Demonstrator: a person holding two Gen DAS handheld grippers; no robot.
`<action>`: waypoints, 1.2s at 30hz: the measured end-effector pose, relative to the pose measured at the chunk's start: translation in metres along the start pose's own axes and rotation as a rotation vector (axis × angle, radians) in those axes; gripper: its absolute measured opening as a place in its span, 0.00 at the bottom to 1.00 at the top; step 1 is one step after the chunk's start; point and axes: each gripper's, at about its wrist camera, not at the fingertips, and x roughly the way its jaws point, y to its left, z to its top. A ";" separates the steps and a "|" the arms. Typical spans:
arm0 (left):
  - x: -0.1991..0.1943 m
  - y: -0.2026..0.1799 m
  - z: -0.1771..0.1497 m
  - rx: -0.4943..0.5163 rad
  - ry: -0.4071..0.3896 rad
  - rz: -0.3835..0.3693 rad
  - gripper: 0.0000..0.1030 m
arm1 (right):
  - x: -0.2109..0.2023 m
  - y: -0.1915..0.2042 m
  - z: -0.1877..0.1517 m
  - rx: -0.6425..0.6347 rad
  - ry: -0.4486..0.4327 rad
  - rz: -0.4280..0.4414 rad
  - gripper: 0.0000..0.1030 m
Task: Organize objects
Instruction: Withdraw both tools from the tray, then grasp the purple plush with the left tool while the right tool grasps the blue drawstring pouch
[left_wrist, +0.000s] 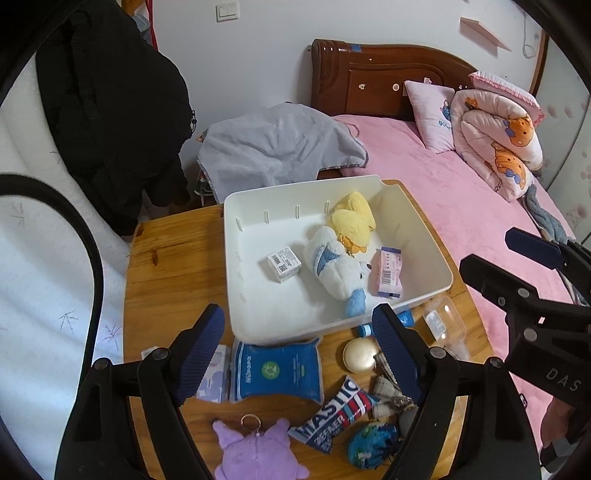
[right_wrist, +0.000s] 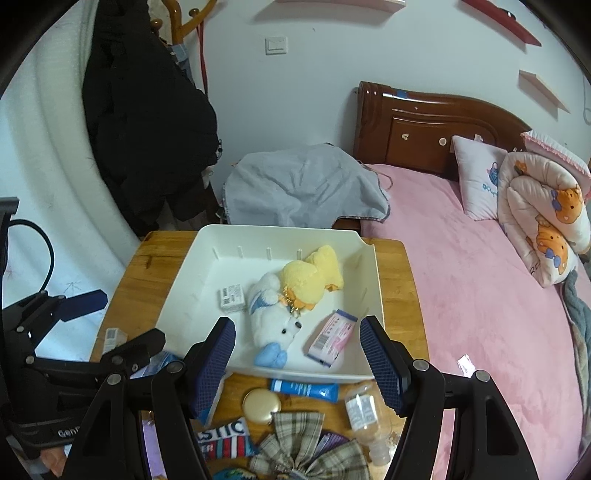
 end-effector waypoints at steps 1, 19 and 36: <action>-0.003 0.000 -0.002 0.000 -0.003 -0.001 0.82 | -0.004 0.002 -0.002 -0.001 -0.002 0.004 0.69; -0.070 0.038 -0.059 -0.023 -0.068 -0.011 0.83 | -0.066 0.046 -0.053 -0.061 -0.022 0.124 0.69; -0.025 0.060 -0.148 -0.088 0.069 -0.031 0.83 | -0.042 0.074 -0.146 -0.105 0.066 0.164 0.73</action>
